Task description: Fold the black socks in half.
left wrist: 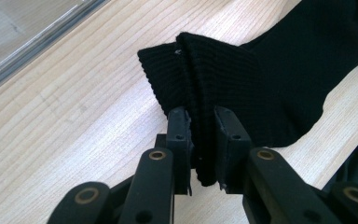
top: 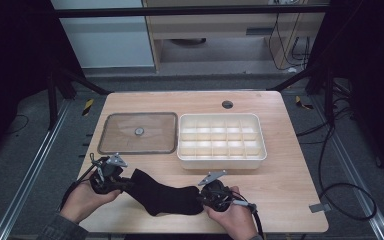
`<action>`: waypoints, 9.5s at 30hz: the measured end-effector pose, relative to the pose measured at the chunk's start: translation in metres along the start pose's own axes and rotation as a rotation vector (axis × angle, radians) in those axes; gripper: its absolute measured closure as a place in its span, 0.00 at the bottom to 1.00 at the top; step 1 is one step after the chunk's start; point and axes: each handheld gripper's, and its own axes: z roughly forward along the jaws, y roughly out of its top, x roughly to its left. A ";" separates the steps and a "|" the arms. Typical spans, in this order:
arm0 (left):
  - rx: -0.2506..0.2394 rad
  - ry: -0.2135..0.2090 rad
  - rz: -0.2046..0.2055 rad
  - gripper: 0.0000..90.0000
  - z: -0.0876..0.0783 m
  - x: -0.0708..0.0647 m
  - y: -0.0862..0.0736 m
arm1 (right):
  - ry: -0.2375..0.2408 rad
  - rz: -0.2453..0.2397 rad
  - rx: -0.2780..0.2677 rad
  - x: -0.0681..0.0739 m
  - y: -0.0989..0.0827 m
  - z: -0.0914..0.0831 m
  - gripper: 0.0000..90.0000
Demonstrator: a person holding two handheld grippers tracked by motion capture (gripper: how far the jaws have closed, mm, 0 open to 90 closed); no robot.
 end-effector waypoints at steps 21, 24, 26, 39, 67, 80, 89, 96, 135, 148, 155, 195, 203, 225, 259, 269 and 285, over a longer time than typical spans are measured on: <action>-0.054 -0.093 0.109 0.86 0.005 -0.057 0.038 | 0.003 0.014 -0.014 -0.002 -0.003 0.001 0.92; -0.052 -0.098 0.122 0.86 0.010 -0.065 0.043 | 0.005 0.015 -0.019 -0.003 -0.004 0.000 0.90; -0.048 -0.102 0.132 0.86 0.014 -0.069 0.046 | 0.004 0.011 -0.020 -0.003 -0.004 -0.001 0.87; -0.038 -0.120 0.158 0.86 0.030 -0.085 0.053 | 0.022 0.024 -0.022 -0.006 -0.013 -0.003 0.84; -0.051 -0.124 0.173 0.86 0.073 -0.123 0.062 | 0.016 0.039 -0.048 -0.009 -0.017 -0.005 0.80; -0.058 -0.138 0.150 0.76 0.081 -0.130 0.059 | -0.013 0.052 -0.062 -0.012 -0.022 -0.020 0.68; -0.098 -0.139 0.169 0.66 0.063 -0.138 0.060 | -0.035 0.064 -0.077 -0.015 -0.022 -0.032 0.67; -0.113 -0.069 0.164 0.58 0.054 -0.127 0.057 | -0.050 0.058 -0.093 -0.013 -0.015 -0.038 0.65; -0.118 -0.018 0.049 0.39 0.057 -0.076 0.010 | -0.049 0.032 -0.040 0.004 0.032 -0.005 0.82; -0.053 -0.046 0.083 0.51 0.072 -0.083 0.005 | -0.060 0.010 0.002 0.008 0.018 -0.003 0.73; -0.042 -0.077 0.079 0.62 0.075 -0.083 0.004 | -0.045 0.016 -0.002 0.009 0.014 -0.004 0.62; -0.060 -0.071 0.104 0.89 0.062 -0.079 0.005 | -0.014 0.023 0.021 0.017 -0.003 -0.001 0.59; -0.089 -0.085 0.117 0.89 0.050 -0.082 0.010 | -0.003 0.022 0.022 0.017 0.000 0.004 0.65; -0.095 -0.080 0.174 0.90 0.040 -0.098 0.016 | -0.016 0.023 -0.030 0.022 -0.003 -0.007 0.58; -0.105 -0.080 0.199 0.90 0.029 -0.102 0.019 | 0.024 -0.001 -0.025 0.028 0.002 0.005 0.79; -0.112 -0.092 0.216 0.90 0.033 -0.112 0.026 | 0.028 0.019 -0.021 0.018 -0.005 0.003 0.84; -0.106 -0.138 0.248 0.90 0.051 -0.131 0.034 | 0.045 0.048 -0.032 0.014 -0.011 0.009 0.79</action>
